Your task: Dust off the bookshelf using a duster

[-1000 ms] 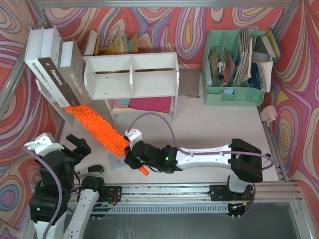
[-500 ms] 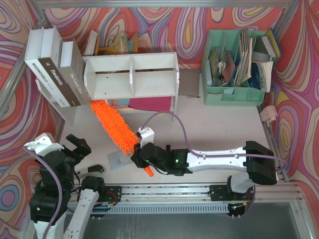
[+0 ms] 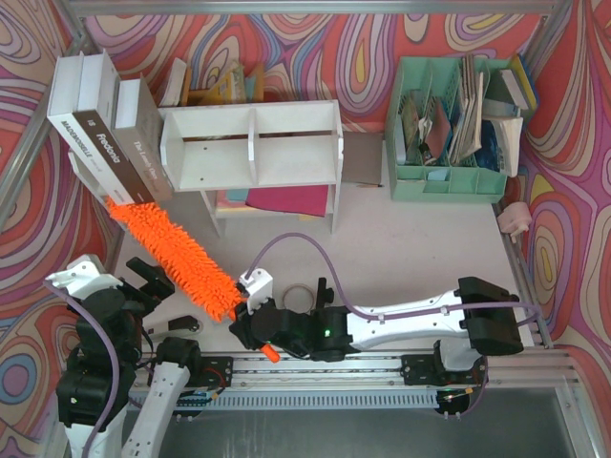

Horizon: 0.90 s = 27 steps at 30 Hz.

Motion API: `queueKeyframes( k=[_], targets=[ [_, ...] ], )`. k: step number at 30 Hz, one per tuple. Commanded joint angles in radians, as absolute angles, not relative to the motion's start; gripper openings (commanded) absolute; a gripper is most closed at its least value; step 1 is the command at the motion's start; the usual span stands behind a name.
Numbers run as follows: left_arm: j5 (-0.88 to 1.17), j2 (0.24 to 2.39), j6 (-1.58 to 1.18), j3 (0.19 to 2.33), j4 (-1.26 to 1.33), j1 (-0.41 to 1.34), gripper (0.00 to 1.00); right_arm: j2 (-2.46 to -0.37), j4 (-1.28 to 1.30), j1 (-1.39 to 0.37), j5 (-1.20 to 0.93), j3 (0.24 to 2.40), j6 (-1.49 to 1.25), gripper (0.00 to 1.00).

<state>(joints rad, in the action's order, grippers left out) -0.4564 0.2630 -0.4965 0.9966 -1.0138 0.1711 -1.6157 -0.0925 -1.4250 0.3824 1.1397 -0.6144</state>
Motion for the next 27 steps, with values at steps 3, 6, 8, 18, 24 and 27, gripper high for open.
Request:
queueKeyframes(
  k=[3,6,8,18,24,27],
  targets=[
    [-0.457,0.267,-0.489,0.983,-0.993,0.167,0.98,-1.546,-0.094,-1.434,0.616,1.103,-0.686,0.00],
    [-0.456,0.268,-0.488,0.983,-0.992,0.167,0.98,-1.497,-0.073,-1.436,0.670,1.048,-0.754,0.00],
    [-0.452,0.270,-0.488,0.983,-0.991,0.168,0.98,-1.493,-0.063,-1.449,0.693,1.051,-0.765,0.00],
    [-0.455,0.267,-0.488,0.983,-0.992,0.168,0.98,-1.638,0.014,-1.467,0.643,1.162,-0.814,0.00],
    [-0.454,0.268,-0.488,0.983,-0.992,0.168,0.98,-1.684,0.111,-1.464,0.637,1.188,-0.915,0.00],
    [-0.454,0.266,-0.488,0.982,-0.991,0.167,0.98,-1.715,0.106,-1.461,0.599,1.207,-0.902,0.00]
  ],
)
